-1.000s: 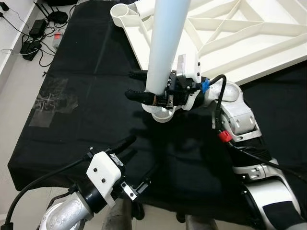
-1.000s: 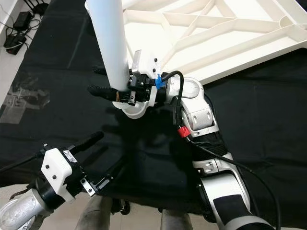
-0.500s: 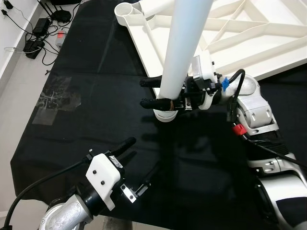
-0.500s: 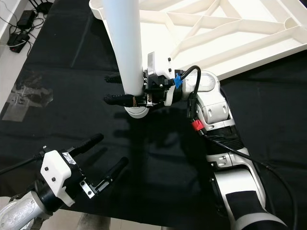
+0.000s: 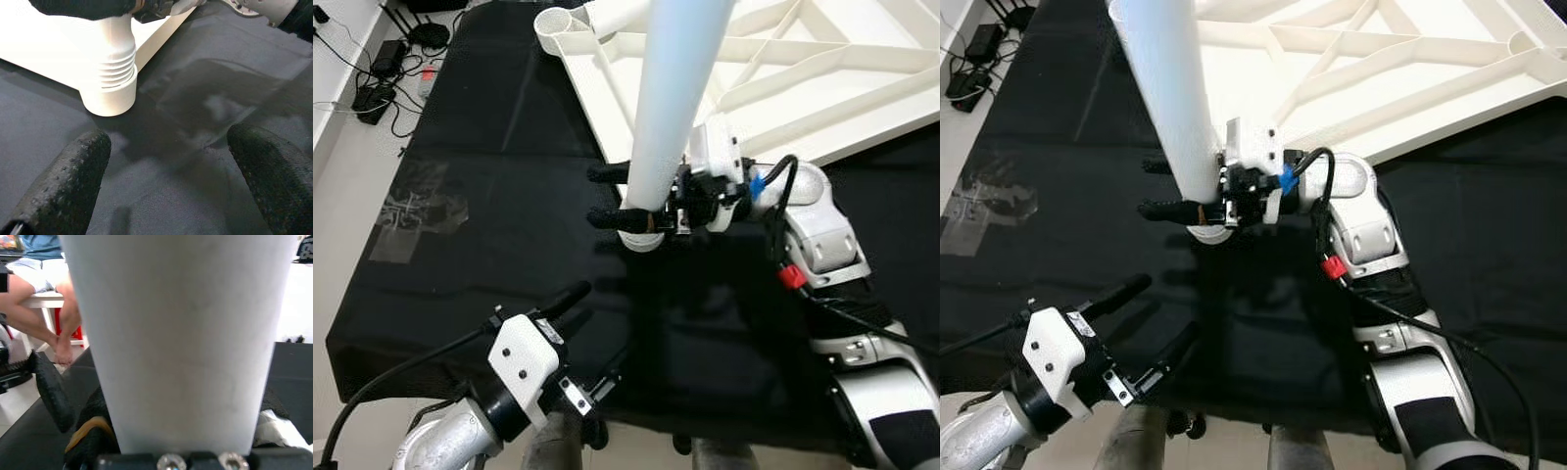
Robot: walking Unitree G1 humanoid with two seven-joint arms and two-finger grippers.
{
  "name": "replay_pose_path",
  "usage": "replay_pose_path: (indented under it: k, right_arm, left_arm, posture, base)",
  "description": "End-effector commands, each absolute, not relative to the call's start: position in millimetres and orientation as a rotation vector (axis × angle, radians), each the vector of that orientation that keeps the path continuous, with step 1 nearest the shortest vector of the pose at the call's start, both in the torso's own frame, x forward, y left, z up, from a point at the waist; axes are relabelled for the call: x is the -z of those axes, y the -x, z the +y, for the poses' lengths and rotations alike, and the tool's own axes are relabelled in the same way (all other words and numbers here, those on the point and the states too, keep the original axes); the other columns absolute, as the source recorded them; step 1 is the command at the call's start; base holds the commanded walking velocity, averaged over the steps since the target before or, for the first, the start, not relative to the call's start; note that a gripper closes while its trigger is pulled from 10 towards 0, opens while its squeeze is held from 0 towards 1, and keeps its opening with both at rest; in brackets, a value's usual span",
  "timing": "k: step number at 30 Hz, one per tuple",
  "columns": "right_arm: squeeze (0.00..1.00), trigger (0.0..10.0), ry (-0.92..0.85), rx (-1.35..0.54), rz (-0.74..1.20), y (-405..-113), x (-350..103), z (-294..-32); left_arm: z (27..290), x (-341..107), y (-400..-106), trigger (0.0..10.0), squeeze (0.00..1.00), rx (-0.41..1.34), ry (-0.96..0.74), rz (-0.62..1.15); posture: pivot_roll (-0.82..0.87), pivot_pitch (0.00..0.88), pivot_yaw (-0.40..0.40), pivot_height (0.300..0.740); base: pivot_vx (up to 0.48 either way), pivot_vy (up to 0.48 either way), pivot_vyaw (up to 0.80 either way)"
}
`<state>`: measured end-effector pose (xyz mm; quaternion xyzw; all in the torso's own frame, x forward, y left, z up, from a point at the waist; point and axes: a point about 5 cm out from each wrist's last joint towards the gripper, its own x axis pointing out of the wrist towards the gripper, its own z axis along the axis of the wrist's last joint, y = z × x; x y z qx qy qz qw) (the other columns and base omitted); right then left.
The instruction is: Building children table
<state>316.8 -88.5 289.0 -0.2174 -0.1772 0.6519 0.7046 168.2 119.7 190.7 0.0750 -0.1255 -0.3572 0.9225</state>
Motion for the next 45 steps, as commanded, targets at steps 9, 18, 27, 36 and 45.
replay_pose_path:
  k: [9,18,27,36,45]
  right_arm:
    - [0.00,10.0,0.452,-1.407,-0.177,-322.9,-253.0,-77.5]
    - [0.00,10.0,0.406,-1.333,-0.141,-324.3,-251.4,-76.5]
    - [0.00,10.0,0.263,-1.203,-0.158,-330.4,-254.0,-81.4]
    - [0.00,10.0,0.259,-1.189,-0.257,-322.9,-258.1,-81.0]
    - [0.00,10.0,0.343,-1.164,-0.293,-314.8,-255.2,-77.2]
  left_arm:
    - [118.2,-189.6,-165.6,10.0,0.00,0.741,-0.142,-0.244]
    - [118.1,-189.5,-164.6,10.0,0.00,0.740,-0.142,-0.244]
    - [118.6,-189.6,-166.5,10.0,0.00,0.740,-0.143,-0.242]
    - [119.9,-189.3,-167.5,10.0,0.00,0.739,-0.147,-0.240]
    - [120.7,-189.1,-168.0,10.0,0.00,0.739,-0.150,-0.240]
  posture:
    - [0.05,0.437,0.057,0.740]
    - [0.04,0.438,0.056,0.740]
    - [0.05,0.443,0.060,0.740]
    - [0.05,0.441,0.065,0.740]
    - [0.05,0.443,0.068,0.740]
  base:
    - [0.000,0.000,0.00]
    - [0.000,0.000,0.00]
    - [0.000,0.000,0.00]
    - [0.000,0.000,0.00]
    - [0.000,0.000,0.00]
